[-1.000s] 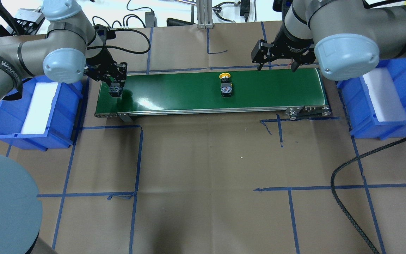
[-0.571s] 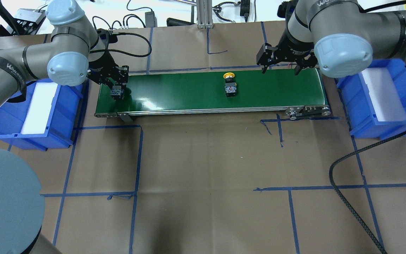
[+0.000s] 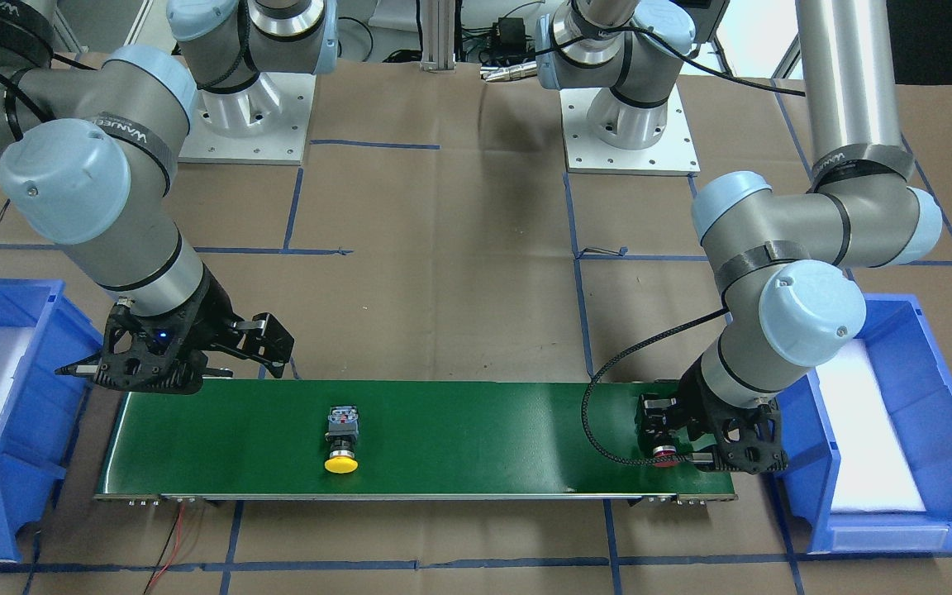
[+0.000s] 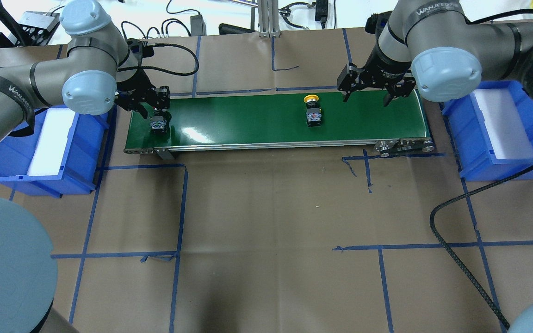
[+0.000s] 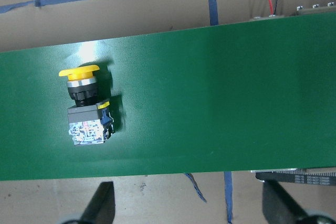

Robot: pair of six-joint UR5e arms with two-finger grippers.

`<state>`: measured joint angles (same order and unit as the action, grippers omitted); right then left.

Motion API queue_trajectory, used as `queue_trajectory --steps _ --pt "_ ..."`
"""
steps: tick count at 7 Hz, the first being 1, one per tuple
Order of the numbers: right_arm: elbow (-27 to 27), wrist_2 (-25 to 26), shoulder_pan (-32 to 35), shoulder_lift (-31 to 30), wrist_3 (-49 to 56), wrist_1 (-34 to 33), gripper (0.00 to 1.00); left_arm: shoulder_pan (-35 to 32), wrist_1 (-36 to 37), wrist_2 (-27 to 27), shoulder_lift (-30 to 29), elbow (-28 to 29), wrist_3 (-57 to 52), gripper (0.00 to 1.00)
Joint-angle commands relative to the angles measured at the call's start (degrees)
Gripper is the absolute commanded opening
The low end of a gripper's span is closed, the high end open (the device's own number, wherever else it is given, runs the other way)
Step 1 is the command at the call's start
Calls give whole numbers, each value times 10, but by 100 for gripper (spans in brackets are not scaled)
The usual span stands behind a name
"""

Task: Transport two buttons from left to right
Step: 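Place the red button on the belt while the right gripper descends over the yellow button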

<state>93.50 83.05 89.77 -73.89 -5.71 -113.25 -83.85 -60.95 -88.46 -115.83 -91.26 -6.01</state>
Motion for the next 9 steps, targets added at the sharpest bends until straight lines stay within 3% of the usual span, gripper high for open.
queue_trajectory --steps 1,3,6,7,9 --pt "4 -16 0 8 0 8 100 -1 -10 -19 9 16 13 100" --pt "-2 -28 0 39 -1 4 100 -3 -67 -35 56 19 27 100" --pt "-32 -4 1 67 8 0 100 -36 -138 -35 145 -2 54 100" --pt "-52 24 2 74 9 1 100 -57 -145 -36 174 -8 58 100" --pt "-53 27 3 92 5 3 100 -57 -144 -29 253 -53 53 100"
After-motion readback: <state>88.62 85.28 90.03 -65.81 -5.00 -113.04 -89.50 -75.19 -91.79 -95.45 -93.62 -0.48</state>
